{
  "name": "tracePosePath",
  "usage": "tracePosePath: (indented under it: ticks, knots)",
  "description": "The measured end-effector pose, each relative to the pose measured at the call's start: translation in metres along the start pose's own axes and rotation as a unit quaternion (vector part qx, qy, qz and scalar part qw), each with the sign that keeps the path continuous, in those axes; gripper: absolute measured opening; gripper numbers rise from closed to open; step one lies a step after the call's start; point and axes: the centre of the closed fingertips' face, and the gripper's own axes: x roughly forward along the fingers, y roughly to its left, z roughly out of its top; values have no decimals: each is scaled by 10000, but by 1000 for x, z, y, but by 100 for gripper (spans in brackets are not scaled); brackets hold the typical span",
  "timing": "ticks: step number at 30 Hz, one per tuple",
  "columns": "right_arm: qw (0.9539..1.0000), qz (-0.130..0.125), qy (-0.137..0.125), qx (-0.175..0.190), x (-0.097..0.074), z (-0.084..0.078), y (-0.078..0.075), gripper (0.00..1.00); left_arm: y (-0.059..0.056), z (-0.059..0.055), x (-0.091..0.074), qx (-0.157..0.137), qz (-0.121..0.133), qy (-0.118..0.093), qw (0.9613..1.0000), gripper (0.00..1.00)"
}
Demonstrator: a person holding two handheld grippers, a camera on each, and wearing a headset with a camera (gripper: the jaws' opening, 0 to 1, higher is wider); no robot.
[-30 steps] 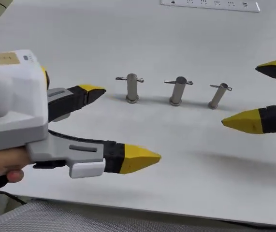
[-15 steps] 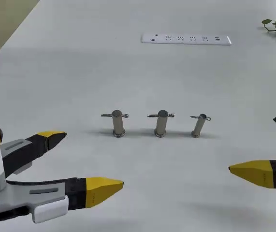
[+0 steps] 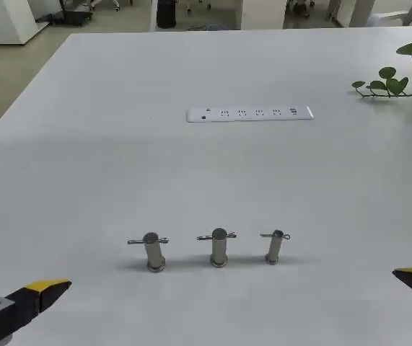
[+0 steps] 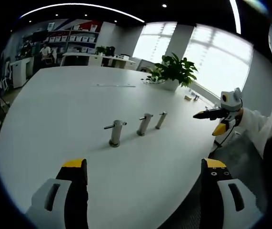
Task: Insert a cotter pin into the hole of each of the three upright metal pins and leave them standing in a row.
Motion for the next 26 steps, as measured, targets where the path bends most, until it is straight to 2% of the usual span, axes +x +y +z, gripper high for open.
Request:
tracePosePath:
  ticks: [2,3,8,11,14,18,22,26]
  knots:
    - [10000,-27,38,6,-2,-2,-2,98,-2,2,0,-18,-40,3,10000,99]
    - [9999,-80,139,-26,-4,-5,-4,98,-3,2,0,-18,-48,22,10000,99]
    - [9992,-178,349,-34,-6,-15,-11,97,1,2,0,-6,18,29,10000,98]
    - [9990,-300,320,33,-7,-16,-14,97,3,3,2,-129,95,-88,9998,98]
    - [9989,-350,291,116,-7,-15,-15,97,0,-5,5,-260,65,-16,9996,97]
    - [9989,-316,305,157,-5,-14,-13,97,-3,-14,7,-304,49,140,9994,97]
    - [9989,-257,378,133,-2,-13,-11,97,-1,-13,7,-351,73,118,9993,97]
    - [9986,-130,491,120,2,-17,-8,95,2,-12,3,-232,67,133,9996,92]
